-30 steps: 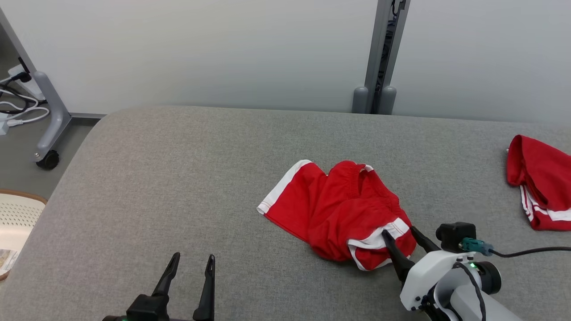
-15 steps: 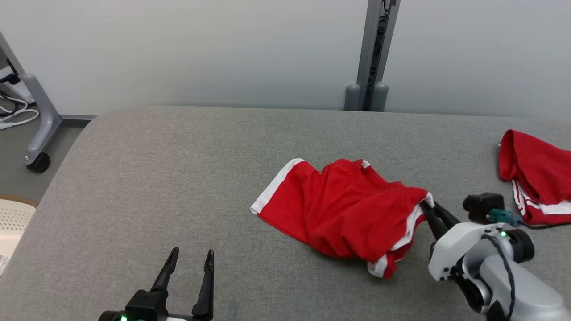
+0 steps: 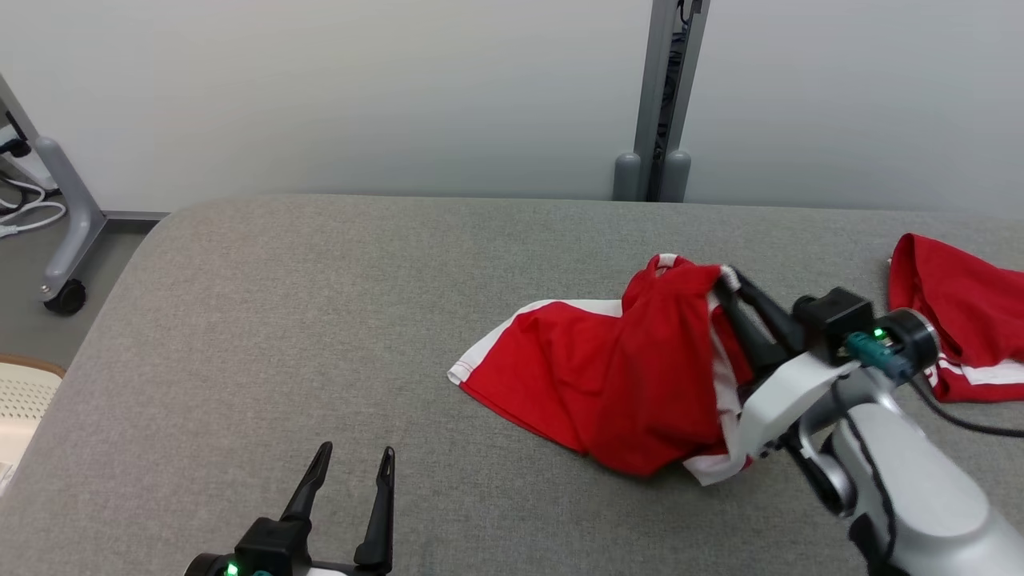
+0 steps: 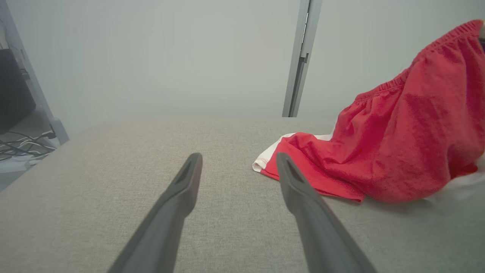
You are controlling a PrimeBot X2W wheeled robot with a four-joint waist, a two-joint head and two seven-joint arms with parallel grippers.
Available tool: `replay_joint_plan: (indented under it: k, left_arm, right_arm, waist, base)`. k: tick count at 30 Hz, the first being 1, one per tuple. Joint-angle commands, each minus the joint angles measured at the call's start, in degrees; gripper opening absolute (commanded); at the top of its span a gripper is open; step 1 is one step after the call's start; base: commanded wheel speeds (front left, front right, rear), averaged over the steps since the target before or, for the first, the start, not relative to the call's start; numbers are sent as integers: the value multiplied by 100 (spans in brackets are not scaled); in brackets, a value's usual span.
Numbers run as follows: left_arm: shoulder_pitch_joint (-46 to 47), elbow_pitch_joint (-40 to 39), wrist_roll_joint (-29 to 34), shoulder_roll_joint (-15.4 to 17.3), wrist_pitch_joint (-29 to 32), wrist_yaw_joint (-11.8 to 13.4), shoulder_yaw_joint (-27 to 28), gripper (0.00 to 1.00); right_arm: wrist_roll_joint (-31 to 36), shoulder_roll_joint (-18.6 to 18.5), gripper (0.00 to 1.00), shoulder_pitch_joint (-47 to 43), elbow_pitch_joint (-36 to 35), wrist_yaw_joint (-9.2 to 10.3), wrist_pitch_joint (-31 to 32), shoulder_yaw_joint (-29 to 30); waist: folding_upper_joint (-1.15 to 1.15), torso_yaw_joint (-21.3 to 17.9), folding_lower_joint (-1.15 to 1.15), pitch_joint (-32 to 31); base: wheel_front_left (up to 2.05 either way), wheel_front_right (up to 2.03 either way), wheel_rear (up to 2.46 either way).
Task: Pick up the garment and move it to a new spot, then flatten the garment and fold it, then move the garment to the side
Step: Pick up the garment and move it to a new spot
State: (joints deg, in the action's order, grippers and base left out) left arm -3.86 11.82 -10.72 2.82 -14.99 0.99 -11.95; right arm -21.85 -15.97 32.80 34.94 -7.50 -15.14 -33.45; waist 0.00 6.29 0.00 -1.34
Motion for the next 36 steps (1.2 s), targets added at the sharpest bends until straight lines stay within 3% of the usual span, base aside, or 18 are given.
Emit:
replay_joint_plan:
  k: [1, 8, 9, 10, 11, 19, 25, 36]
  left_arm:
    - [118, 8, -45, 18, -17, -23, -7, 100]
    - [72, 77, -4, 18, -17, -83, -28, 100]
    - [79, 86, 0, 18, -17, -92, -26, 100]
    - [85, 90, 1, 19, -17, -93, -20, 100]
    - [90, 92, 5, 18, -17, -96, -16, 100]
    - [66, 70, 9, 18, -17, -73, 10, 100]
    - [132, 18, -43, 18, -17, -55, -26, 100]
    - [252, 90, 28, 19, -17, -120, -93, 100]
  right_arm:
    - [-12, 103, 0, -76, -49, 1, -4, -139]
    - [-534, 582, 2, -102, 82, 1, -4, -1377]
    - [-641, 620, 22, -66, 123, 1, -5, -1513]
    - [-736, 645, 49, -16, 173, 1, -4, -1632]
    - [-819, 663, 100, 27, 215, 1, -4, -1722]
    - [-990, 456, 100, 179, 161, 1, -4, -1637]
    - [-743, 231, 100, -146, -30, 1, -4, -924]
    - [-349, 228, 100, -1161, -583, 1, -5, 337]
  waist:
    - [0, 63, 0, -3]
    - [0, 235, 0, -9]
    - [0, 252, 0, -12]
    - [0, 264, 0, -14]
    - [0, 273, 0, -16]
    - [0, 175, 0, 4]
    - [0, -16, 0, 45]
    - [0, -323, 0, 101]
  base:
    - [0, 0, 0]
    - [0, 0, 0]
    - [0, 0, 0]
    - [0, 0, 0]
    - [0, 0, 0]
    - [0, 0, 0]
    - [0, 0, 0]
    - [0, 0, 0]
